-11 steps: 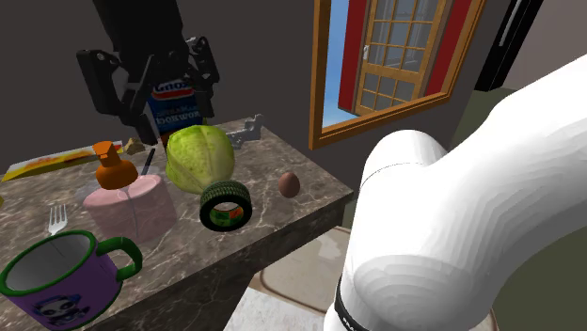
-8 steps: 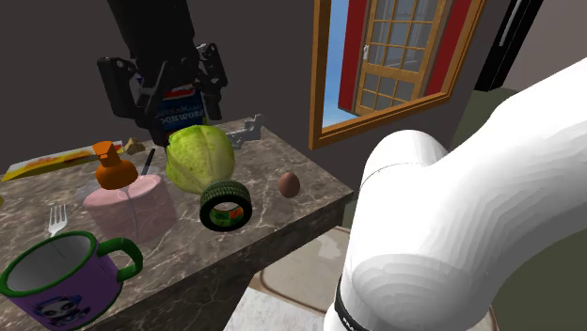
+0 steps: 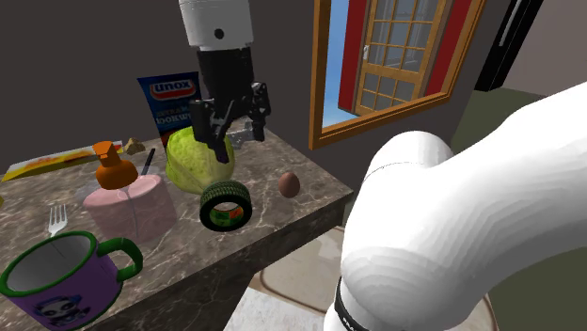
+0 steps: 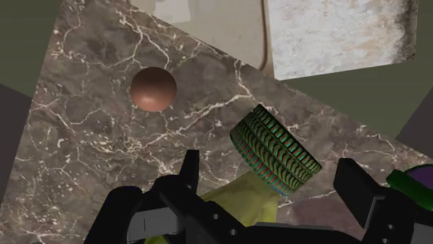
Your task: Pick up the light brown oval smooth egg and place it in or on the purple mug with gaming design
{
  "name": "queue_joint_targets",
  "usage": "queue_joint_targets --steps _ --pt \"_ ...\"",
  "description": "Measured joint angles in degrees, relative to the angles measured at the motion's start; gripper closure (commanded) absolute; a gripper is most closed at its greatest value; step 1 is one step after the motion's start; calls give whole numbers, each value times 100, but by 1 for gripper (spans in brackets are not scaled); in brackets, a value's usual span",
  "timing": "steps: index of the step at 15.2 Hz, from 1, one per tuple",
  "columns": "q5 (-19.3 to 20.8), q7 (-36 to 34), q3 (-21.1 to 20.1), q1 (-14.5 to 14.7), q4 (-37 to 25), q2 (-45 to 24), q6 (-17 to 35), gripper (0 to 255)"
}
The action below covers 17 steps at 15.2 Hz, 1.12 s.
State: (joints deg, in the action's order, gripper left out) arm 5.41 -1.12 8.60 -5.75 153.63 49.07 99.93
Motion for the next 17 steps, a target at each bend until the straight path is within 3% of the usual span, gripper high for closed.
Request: queue_joint_targets --steps 10,17 --pt "941 910 1340 -955 893 -329 1228 0" --pt "1191 1055 1680 -1114 1247 -702 1948 0"
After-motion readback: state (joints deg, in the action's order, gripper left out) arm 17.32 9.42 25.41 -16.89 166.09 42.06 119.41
